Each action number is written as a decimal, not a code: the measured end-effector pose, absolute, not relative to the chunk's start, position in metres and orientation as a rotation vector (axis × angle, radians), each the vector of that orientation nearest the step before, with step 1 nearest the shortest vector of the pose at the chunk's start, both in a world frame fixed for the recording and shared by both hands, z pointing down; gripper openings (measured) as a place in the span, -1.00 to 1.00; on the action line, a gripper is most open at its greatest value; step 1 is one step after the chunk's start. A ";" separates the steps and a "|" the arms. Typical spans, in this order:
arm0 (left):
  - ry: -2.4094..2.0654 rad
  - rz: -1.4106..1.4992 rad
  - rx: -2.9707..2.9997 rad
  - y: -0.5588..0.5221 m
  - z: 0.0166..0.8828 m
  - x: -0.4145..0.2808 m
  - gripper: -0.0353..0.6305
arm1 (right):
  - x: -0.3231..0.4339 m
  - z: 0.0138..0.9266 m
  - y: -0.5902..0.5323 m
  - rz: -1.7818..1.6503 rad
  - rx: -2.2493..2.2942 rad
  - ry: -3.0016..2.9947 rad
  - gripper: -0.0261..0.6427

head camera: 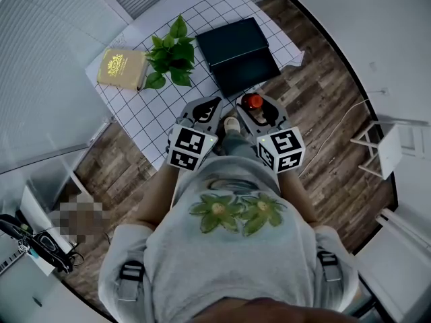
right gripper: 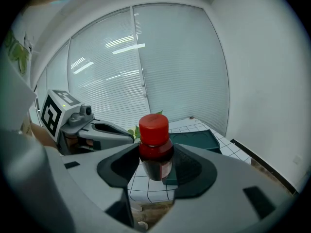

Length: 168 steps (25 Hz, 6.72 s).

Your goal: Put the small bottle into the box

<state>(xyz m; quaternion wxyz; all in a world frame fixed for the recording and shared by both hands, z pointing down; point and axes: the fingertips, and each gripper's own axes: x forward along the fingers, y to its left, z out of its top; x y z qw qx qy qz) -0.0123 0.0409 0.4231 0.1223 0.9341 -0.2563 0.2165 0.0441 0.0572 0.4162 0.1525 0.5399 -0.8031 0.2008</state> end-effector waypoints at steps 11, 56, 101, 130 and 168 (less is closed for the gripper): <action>-0.736 0.691 2.705 0.024 0.436 -0.005 -0.87 | 0.050 0.426 0.035 0.613 1.523 -2.299 -0.27; -0.808 0.663 2.478 -0.018 0.474 0.003 -0.88 | 0.060 0.467 -0.020 0.667 1.306 -2.303 -0.27; -0.904 0.653 2.370 -0.049 0.490 0.006 -0.88 | 0.063 0.509 -0.045 0.705 1.130 -2.287 -0.27; -0.904 0.667 2.327 -0.061 0.498 0.002 -0.88 | 0.052 0.541 -0.057 0.718 1.003 -2.240 -0.27; -0.916 0.692 2.296 -0.056 0.507 -0.001 -0.88 | 0.052 0.569 -0.056 0.710 0.946 -2.193 -0.27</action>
